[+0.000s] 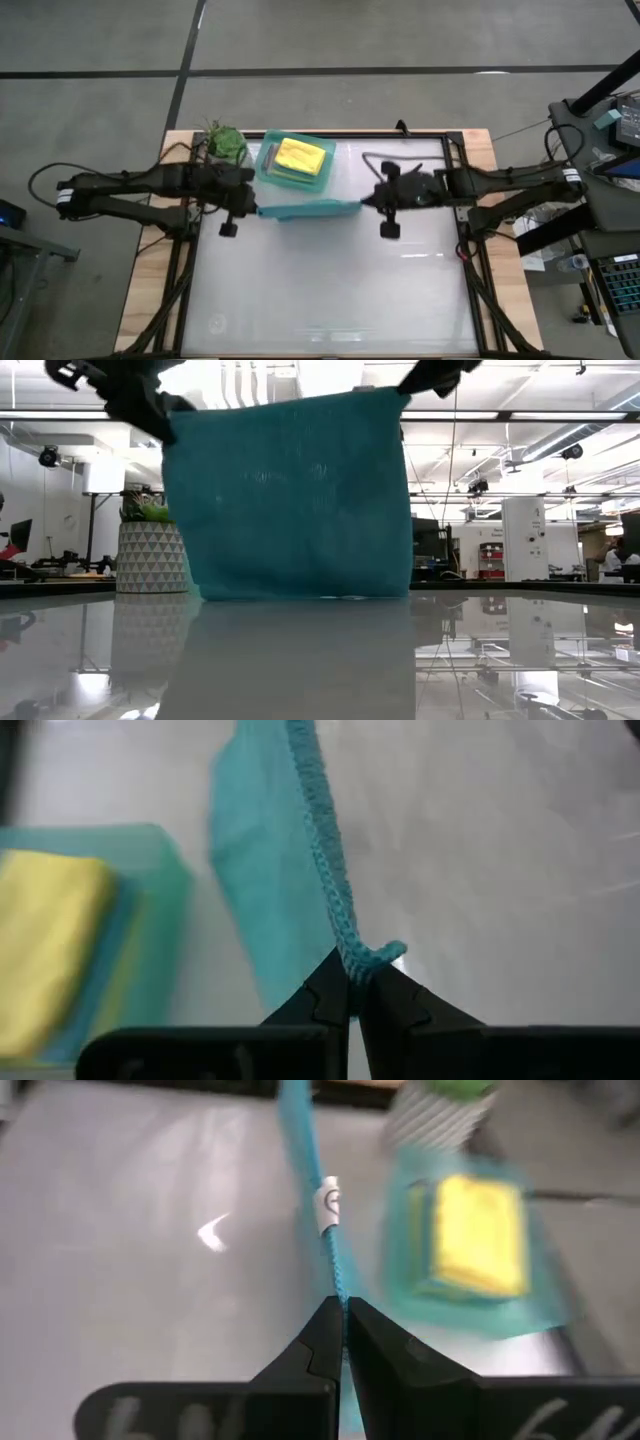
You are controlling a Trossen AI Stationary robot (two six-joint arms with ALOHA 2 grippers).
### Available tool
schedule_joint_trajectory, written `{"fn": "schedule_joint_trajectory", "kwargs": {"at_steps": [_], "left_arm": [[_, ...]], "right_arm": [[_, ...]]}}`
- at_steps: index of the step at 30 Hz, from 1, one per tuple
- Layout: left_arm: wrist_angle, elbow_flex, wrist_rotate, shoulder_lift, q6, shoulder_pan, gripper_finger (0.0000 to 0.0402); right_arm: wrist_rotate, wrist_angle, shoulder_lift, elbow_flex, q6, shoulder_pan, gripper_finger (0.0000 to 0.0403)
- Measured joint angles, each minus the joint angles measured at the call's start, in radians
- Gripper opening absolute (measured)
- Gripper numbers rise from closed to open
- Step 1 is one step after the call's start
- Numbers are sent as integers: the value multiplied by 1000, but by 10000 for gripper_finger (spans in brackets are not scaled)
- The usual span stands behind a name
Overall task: Fold microfiber towels
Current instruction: Fold the blue microfiber towel
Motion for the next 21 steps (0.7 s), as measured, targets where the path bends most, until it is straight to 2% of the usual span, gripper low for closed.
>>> {"fn": "schedule_joint_trajectory", "kwargs": {"at_steps": [11,15,21], "left_arm": [[183,-108,26,118,-280,-216,0],[232,-121,26,190,-406,-301,0],[414,-146,87,315,-506,-413,0]], "right_arm": [[-69,93,-1,-176,341,187,8],[-129,193,-1,-248,451,236,8],[-244,395,2,-351,621,290,8]]}}
